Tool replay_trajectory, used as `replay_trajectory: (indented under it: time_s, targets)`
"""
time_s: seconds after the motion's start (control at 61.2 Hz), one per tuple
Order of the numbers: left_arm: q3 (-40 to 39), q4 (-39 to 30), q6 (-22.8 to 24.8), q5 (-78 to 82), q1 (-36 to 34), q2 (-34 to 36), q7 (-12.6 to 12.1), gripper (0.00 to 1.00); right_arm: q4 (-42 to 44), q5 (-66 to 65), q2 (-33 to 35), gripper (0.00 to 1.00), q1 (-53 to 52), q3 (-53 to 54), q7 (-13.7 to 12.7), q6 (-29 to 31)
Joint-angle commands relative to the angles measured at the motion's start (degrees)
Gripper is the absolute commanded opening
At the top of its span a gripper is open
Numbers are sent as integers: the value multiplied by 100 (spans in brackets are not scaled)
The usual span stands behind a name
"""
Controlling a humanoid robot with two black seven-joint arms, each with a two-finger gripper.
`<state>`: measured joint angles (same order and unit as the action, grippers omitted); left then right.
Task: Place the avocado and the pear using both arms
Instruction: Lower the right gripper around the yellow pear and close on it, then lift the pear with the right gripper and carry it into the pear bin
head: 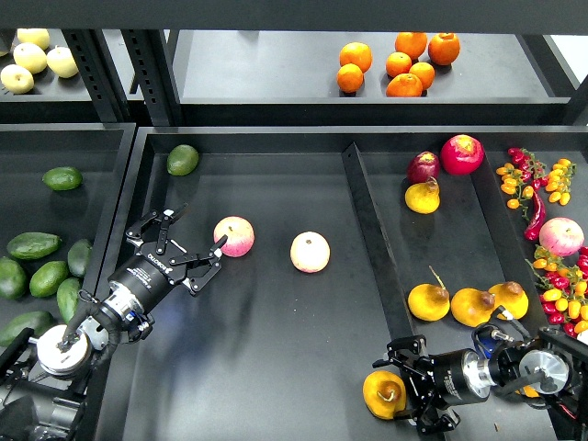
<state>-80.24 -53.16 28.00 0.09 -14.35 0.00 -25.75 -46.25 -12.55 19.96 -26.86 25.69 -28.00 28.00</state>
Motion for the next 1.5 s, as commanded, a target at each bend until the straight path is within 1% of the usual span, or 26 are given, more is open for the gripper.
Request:
replay_trajectory:
  time_s: [0.0,0.082,0.098,0.18,0.343,0.376,0.424,0.457,0.522,0.555,0.588,0.931,1.159,1.322,1.486]
  targets:
    - [0,-1,0,0,2,0,0,87,45,7,-28,49,5,24,0,0]
    - [0,-1,0,0,2,0,0,87,54,7,-36,43,5,33,0,0]
    - [0,-1,0,0,2,0,0,87,54,7,-36,40,5,24,0,0]
    - [0,-1,0,0,2,0,0,87,28,42,-28,32,14,50,0,0]
    - [0,-10,0,0,2,0,0,87,-60,42,16,23,93,173,0,0]
    - [0,-10,0,0,2,0,0,87,-78,51,43,19,102,182,0,0]
    - [0,-10,0,0,2,0,0,87,-86,51,60,17,110,182,0,0]
    - [-9,-10,0,0,11,0,0,87,-95,86,69,13,110,191,0,0]
    - [-9,-10,0,0,11,0,0,87,-104,130,78,9,110,200,0,0]
    - [-9,-10,0,0,11,0,0,87,-113,226,78,5,102,243,0,0]
    - [0,-10,0,0,11,0,0,87,-121,340,87,4,110,287,0,0]
    - [0,-10,0,0,11,0,0,87,-464,1246,297,2,-91,323,0,0]
    - [0,-10,0,0,11,0,0,87,-772,1703,1000,2,-303,314,0,0]
    - [0,-10,0,0,11,0,0,87,-895,1782,1571,2,-259,296,0,0]
    - [8,-10,0,0,11,0,0,87,-904,1782,1976,2,-215,244,0,0]
